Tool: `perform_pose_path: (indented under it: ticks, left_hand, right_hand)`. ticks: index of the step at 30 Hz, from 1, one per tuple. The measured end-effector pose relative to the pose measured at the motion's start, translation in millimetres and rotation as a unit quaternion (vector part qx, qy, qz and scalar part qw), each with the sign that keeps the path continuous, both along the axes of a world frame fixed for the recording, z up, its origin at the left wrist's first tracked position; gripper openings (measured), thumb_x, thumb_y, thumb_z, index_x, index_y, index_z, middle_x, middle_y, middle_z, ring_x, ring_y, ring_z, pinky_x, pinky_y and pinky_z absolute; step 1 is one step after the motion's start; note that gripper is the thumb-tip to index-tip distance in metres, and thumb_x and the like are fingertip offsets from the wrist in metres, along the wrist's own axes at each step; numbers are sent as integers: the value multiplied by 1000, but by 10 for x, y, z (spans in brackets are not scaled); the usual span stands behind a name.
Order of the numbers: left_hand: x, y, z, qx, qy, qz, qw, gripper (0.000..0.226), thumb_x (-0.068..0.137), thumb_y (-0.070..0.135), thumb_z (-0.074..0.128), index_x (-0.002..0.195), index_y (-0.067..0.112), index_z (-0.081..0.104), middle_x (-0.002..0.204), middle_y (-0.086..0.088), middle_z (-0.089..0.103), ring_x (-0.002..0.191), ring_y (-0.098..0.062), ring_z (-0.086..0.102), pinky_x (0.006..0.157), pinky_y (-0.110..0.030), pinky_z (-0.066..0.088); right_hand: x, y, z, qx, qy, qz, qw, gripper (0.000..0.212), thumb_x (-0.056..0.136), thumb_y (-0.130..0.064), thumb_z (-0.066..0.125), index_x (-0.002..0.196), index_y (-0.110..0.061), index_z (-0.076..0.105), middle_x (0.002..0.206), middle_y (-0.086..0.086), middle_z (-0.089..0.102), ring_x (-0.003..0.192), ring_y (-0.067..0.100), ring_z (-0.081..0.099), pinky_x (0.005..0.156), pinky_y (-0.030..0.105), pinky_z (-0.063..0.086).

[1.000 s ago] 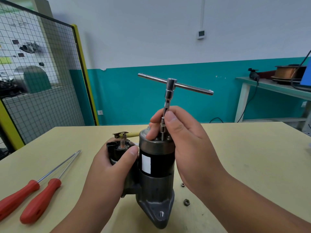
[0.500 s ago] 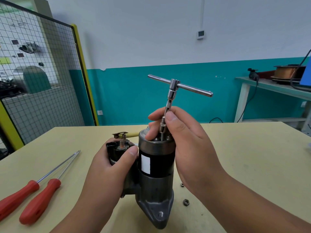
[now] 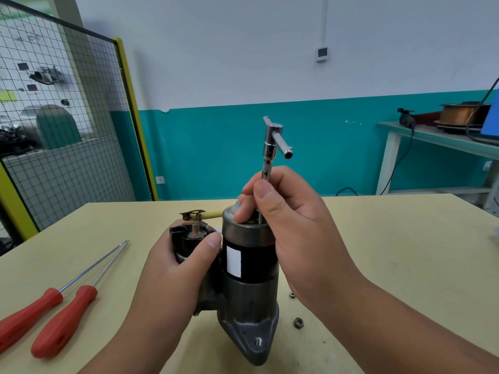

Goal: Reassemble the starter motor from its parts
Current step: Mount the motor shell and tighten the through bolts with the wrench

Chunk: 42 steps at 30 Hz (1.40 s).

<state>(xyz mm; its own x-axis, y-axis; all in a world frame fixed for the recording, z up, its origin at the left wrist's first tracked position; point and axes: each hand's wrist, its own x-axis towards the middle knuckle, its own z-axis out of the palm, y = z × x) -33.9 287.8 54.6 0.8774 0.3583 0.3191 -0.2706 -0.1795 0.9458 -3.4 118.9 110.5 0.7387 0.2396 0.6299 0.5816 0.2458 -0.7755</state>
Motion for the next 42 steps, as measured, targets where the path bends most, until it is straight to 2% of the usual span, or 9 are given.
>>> perform_pose_path:
  ticks: [3, 7, 13, 17, 20, 26, 34, 38, 42]
  left_hand:
    - [-9, -6, 15, -1, 4, -1, 1000, 47, 60, 73, 68, 100, 49, 74, 89, 9, 79, 85, -24, 77, 52, -32, 53]
    - [-11, -4, 22, 3, 7, -1, 1000, 46, 61, 73, 68, 98, 46, 75, 84, 8, 78, 79, -25, 75, 45, -29, 50]
    - [-14, -4, 21, -8, 10, -2, 1000, 46, 61, 71, 70, 98, 45, 75, 88, 6, 79, 85, -31, 77, 48, -39, 56]
    - [-9, -1, 18, 1, 5, -4, 1000, 47, 62, 73, 70, 101, 46, 75, 90, 7, 79, 90, -30, 78, 61, -54, 65]
    - [-20, -8, 26, -5, 7, -5, 1000, 48, 61, 72, 70, 101, 46, 75, 88, 7, 79, 86, -29, 77, 50, -41, 60]
    - [-18, -9, 26, -1, 13, 2, 1000, 49, 60, 75, 68, 100, 46, 73, 85, 7, 78, 83, -33, 76, 43, -33, 51]
    - [-9, -1, 16, -6, 6, -11, 1000, 47, 60, 71, 69, 98, 45, 75, 83, 7, 78, 71, -18, 75, 43, -27, 50]
    - [3, 5, 3, -13, 2, -11, 1000, 46, 60, 71, 70, 99, 47, 75, 89, 7, 80, 85, -23, 79, 54, -42, 61]
    - [-1, -3, 9, -14, 7, -7, 1000, 44, 59, 71, 71, 97, 49, 75, 91, 7, 80, 85, -25, 79, 60, -59, 66]
  right_hand:
    - [-5, 1, 0, 5, 5, 9, 1000, 23, 103, -38, 52, 91, -26, 66, 81, -3, 72, 82, 7, 68, 81, 15, 53]
    - [-2, -16, -14, 5, 15, 16, 1000, 28, 105, -39, 44, 97, -31, 70, 84, -2, 73, 87, 10, 69, 83, 15, 52]
    - [3, -7, -11, 1, 17, 11, 1000, 29, 105, -39, 44, 95, -31, 70, 84, -2, 73, 86, 11, 69, 85, 17, 53]
    - [5, -3, -6, -10, 11, -2, 1000, 25, 103, -41, 49, 92, -33, 69, 82, -6, 73, 84, 9, 68, 83, 16, 53]
    - [-2, -7, -7, -12, 10, -4, 1000, 23, 103, -42, 50, 92, -31, 68, 81, -7, 73, 84, 8, 68, 83, 14, 52]
    - [-13, -4, -5, -7, 16, 8, 1000, 23, 101, -41, 49, 94, -31, 69, 81, -6, 72, 85, 7, 68, 82, 12, 51]
    - [1, -13, -13, 4, 29, 24, 999, 27, 103, -38, 45, 97, -34, 71, 84, -2, 73, 88, 11, 69, 87, 16, 53]
    - [5, 1, -17, -8, 16, 2, 1000, 23, 102, -41, 47, 96, -35, 69, 84, -5, 73, 88, 11, 69, 86, 16, 53]
    - [7, 5, -8, -5, 9, 1, 1000, 21, 102, -40, 50, 94, -33, 69, 82, -6, 73, 86, 8, 69, 85, 15, 52]
